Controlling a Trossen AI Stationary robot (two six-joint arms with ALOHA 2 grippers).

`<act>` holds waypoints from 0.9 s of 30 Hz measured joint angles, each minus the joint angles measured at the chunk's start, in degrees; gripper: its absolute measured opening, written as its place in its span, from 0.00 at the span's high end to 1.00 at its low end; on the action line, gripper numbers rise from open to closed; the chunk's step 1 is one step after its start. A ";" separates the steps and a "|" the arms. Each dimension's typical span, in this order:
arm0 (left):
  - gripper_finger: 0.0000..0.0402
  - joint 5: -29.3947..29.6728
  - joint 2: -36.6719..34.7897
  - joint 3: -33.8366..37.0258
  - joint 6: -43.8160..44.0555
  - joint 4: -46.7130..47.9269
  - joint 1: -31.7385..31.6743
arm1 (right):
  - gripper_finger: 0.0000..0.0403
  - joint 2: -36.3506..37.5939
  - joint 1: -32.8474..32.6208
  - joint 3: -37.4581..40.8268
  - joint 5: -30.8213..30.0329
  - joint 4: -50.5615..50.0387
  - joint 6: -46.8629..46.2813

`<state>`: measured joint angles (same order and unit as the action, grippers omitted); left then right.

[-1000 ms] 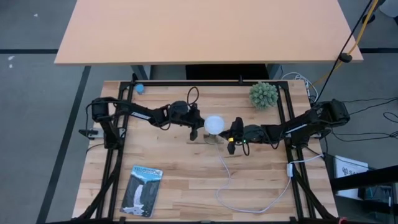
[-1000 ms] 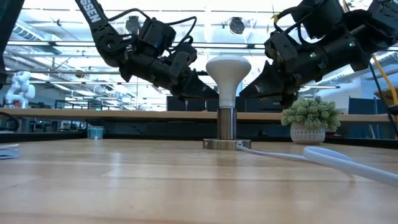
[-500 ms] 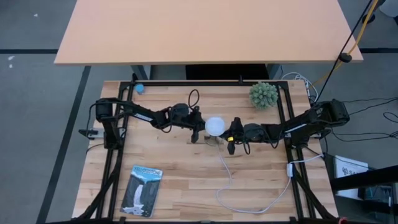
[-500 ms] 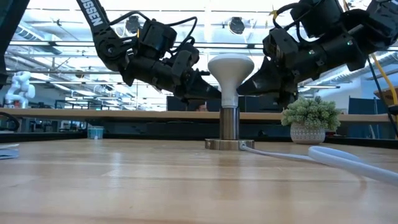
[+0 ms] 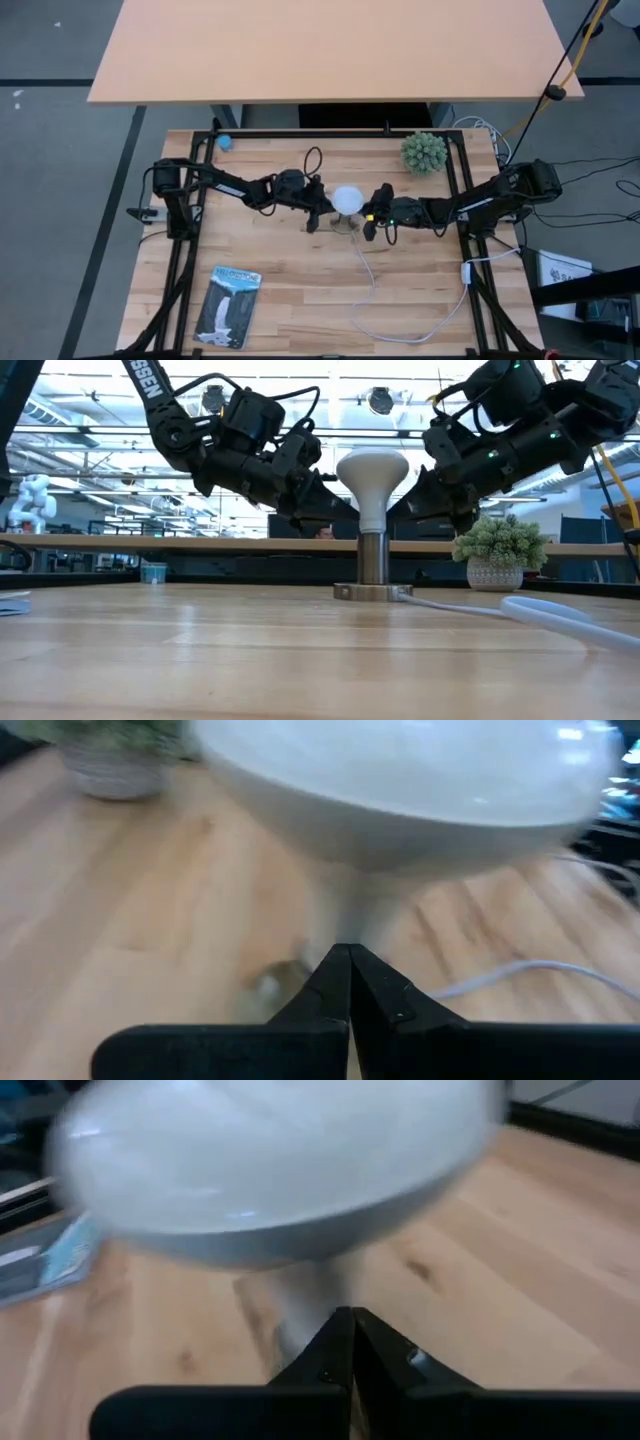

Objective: Screw lightbulb
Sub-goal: Remove the lightbulb from the lamp, then return to Home Position

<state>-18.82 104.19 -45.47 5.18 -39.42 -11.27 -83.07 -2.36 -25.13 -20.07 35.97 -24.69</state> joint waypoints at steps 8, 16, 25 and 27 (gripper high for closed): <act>1.00 -0.94 0.06 -0.02 0.73 0.43 2.92 | 1.00 -0.02 0.97 -0.11 -1.06 -0.57 0.04; 1.00 0.21 0.06 -0.02 0.73 1.11 3.35 | 1.00 -0.01 0.90 -0.11 -1.01 -2.31 -0.12; 1.00 0.32 0.06 -0.02 0.88 -0.16 2.93 | 1.00 2.06 0.73 -0.11 -0.60 -2.96 -2.94; 1.00 0.31 0.06 -0.02 0.88 -0.17 2.92 | 1.00 3.00 0.71 -0.11 -0.61 -5.01 -2.91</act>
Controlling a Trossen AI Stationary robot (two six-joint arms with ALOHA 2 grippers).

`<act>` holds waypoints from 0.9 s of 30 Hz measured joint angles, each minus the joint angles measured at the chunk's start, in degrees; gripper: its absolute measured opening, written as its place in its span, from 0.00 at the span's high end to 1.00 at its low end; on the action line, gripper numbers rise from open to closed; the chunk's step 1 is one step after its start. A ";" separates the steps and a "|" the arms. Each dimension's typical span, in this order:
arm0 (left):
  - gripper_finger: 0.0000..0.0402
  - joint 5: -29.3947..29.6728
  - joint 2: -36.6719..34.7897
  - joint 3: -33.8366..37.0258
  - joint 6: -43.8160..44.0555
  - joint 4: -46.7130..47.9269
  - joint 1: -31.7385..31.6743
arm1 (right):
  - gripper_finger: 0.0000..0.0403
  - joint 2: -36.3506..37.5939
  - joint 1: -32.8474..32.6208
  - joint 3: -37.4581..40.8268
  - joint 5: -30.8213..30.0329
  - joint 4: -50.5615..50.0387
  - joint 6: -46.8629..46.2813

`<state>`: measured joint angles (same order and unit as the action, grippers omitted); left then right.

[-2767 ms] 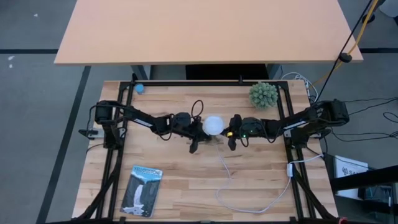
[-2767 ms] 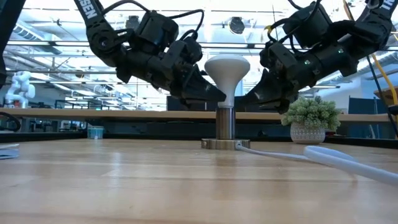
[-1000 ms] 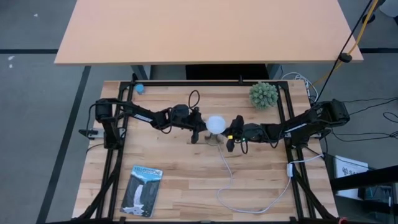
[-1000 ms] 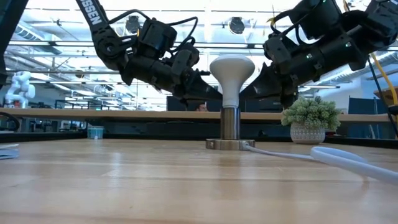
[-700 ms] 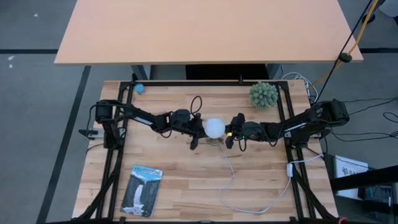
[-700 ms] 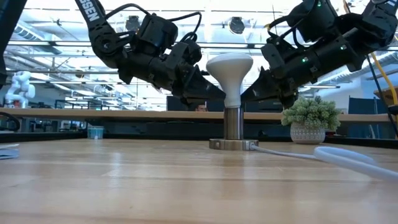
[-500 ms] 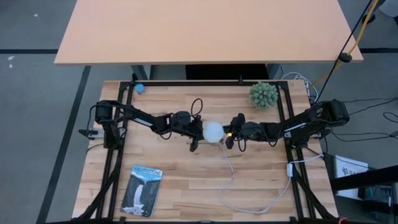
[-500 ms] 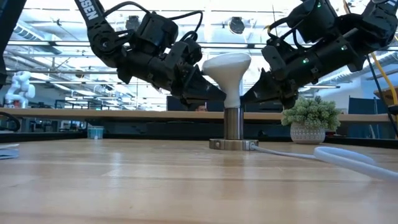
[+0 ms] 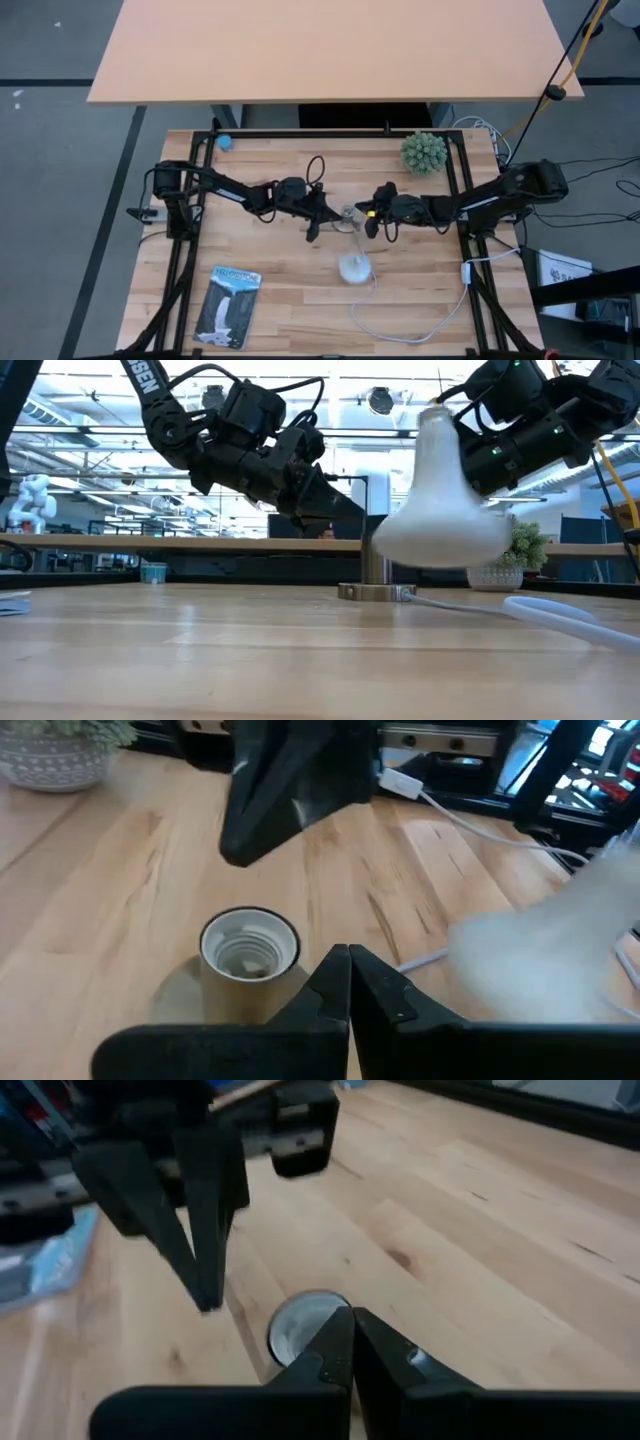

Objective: Screw lightbulb
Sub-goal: Return to Home Position

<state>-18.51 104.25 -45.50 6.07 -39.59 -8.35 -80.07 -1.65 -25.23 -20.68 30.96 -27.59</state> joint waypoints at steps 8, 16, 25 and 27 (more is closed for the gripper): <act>1.00 -0.02 0.00 0.00 0.66 0.09 -1.61 | 1.00 7.16 0.00 0.02 -0.20 -14.63 -2.54; 1.00 -1.43 -6.00 0.00 -0.31 5.81 -4.32 | 1.00 15.90 -0.97 0.02 0.10 -25.32 -3.00; 1.00 1.57 -27.28 3.12 -6.48 26.17 -3.48 | 1.00 22.92 -4.42 0.02 0.15 -35.65 -1.86; 1.00 3.86 -32.91 6.00 -6.46 26.34 -2.42 | 1.00 23.37 -5.38 0.02 0.16 -37.57 -2.21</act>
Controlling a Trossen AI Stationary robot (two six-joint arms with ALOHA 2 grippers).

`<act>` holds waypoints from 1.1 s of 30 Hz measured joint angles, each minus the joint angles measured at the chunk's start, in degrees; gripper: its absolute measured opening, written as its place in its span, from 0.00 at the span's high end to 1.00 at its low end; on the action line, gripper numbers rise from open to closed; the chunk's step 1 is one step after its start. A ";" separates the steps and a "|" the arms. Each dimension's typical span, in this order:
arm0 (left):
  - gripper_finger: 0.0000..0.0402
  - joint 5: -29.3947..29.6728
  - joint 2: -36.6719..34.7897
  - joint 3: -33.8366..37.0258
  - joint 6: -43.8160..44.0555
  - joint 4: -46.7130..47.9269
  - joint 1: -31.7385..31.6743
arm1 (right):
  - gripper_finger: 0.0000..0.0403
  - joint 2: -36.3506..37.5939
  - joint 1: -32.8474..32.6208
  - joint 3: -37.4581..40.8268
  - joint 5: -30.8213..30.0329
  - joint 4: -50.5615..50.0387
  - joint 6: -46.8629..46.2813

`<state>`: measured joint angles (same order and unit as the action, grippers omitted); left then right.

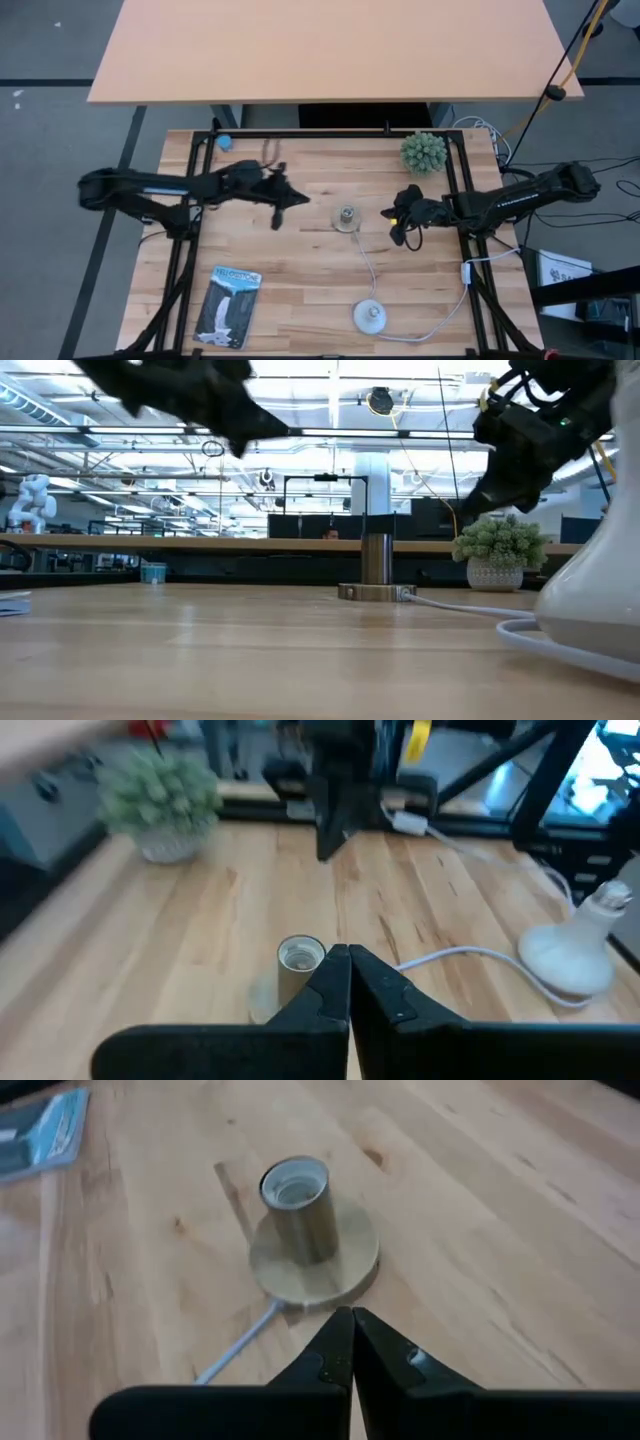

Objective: Screw lightbulb
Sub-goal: Return to Home Position

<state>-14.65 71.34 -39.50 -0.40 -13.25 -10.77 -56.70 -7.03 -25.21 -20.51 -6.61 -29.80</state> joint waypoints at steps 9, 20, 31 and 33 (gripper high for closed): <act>1.00 8.98 -23.64 17.51 6.01 -2.82 5.39 | 1.00 -0.08 -3.53 0.02 -0.11 -2.01 -1.05; 1.00 10.08 -34.74 35.42 9.13 -17.59 9.81 | 1.00 -0.10 -4.02 0.02 -0.39 -1.55 -1.70; 1.00 10.78 -43.95 39.03 10.42 -17.44 10.24 | 1.00 -0.14 -4.90 0.02 1.33 -2.08 -2.58; 1.00 10.77 -46.92 39.03 9.69 -14.67 10.22 | 1.00 -0.14 -5.39 0.02 1.32 -2.09 -2.85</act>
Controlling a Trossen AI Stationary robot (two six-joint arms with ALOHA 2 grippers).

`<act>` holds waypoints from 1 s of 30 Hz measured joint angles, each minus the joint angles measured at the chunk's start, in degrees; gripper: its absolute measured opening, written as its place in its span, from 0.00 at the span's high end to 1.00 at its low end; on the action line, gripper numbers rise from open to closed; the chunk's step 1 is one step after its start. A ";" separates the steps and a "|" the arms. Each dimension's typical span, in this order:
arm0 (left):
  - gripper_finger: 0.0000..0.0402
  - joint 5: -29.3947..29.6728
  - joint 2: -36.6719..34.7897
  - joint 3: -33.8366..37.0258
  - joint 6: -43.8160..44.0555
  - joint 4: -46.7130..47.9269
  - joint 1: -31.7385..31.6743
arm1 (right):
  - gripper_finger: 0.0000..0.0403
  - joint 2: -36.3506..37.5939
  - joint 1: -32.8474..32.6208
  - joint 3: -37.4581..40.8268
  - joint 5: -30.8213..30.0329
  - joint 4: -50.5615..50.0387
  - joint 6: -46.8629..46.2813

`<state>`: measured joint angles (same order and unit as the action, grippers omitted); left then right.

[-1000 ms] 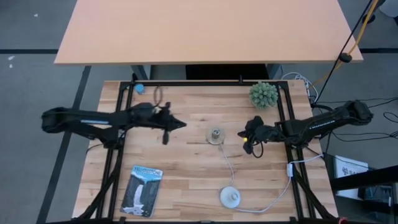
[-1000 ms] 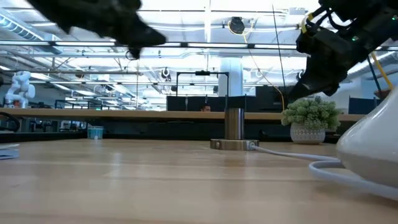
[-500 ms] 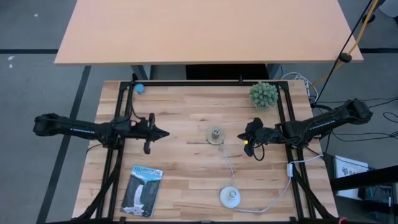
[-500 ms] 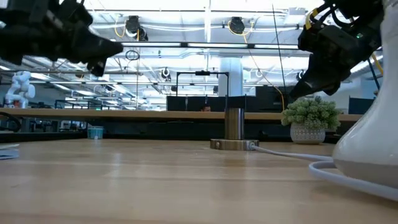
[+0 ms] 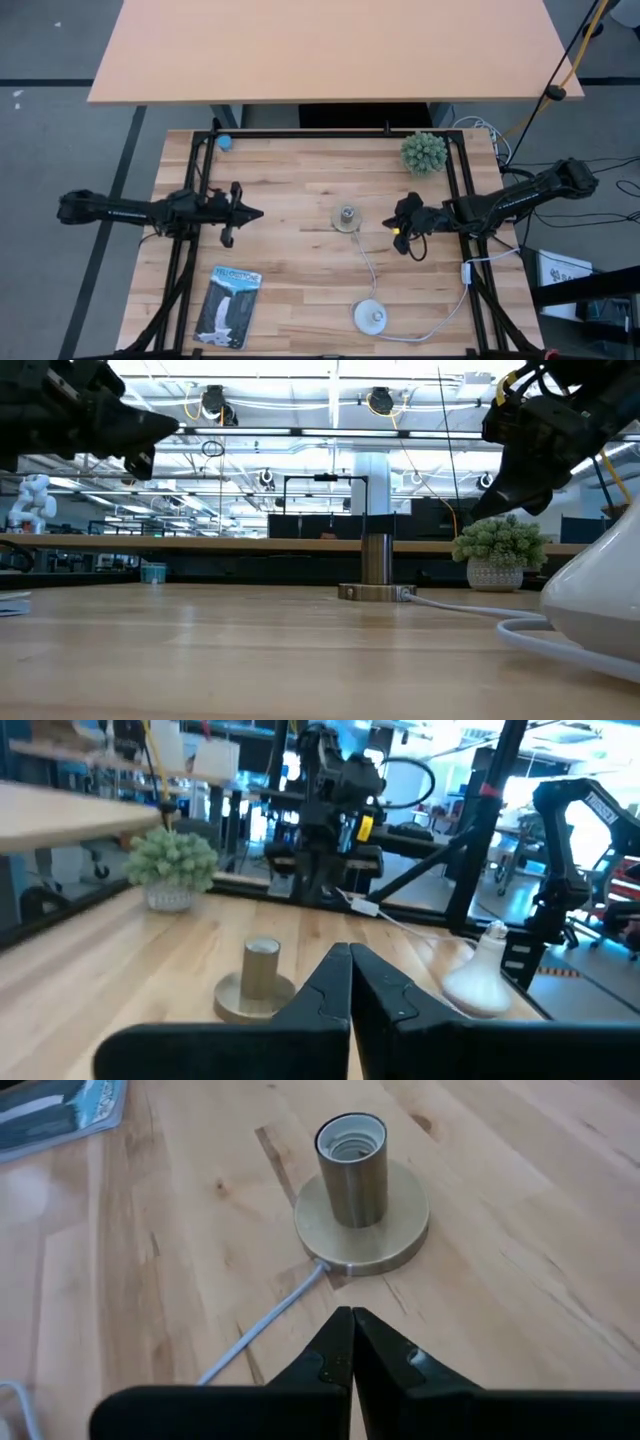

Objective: Screw lightbulb
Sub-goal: Return to Home Position

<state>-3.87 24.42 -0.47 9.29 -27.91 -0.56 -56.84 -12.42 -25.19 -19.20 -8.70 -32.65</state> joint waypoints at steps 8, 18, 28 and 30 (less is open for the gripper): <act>1.00 0.13 -14.42 0.00 -3.39 8.44 0.00 | 1.00 0.00 -1.21 0.00 -0.14 0.00 -2.21; 1.00 6.97 -24.17 0.02 -2.39 24.44 -0.22 | 1.00 0.00 -1.21 0.02 -0.29 -0.19 -2.09; 1.00 23.14 -23.67 -0.22 -3.36 25.21 -0.33 | 1.00 -0.06 -1.25 0.07 -0.14 -0.55 -1.17; 1.00 24.95 -23.58 -0.24 -3.36 25.19 -0.33 | 1.00 -0.07 -1.25 0.07 -0.18 -0.60 -1.05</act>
<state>21.08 0.84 -0.71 5.93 -2.72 -0.89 -56.90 -13.67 -25.12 -19.38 -9.30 -33.71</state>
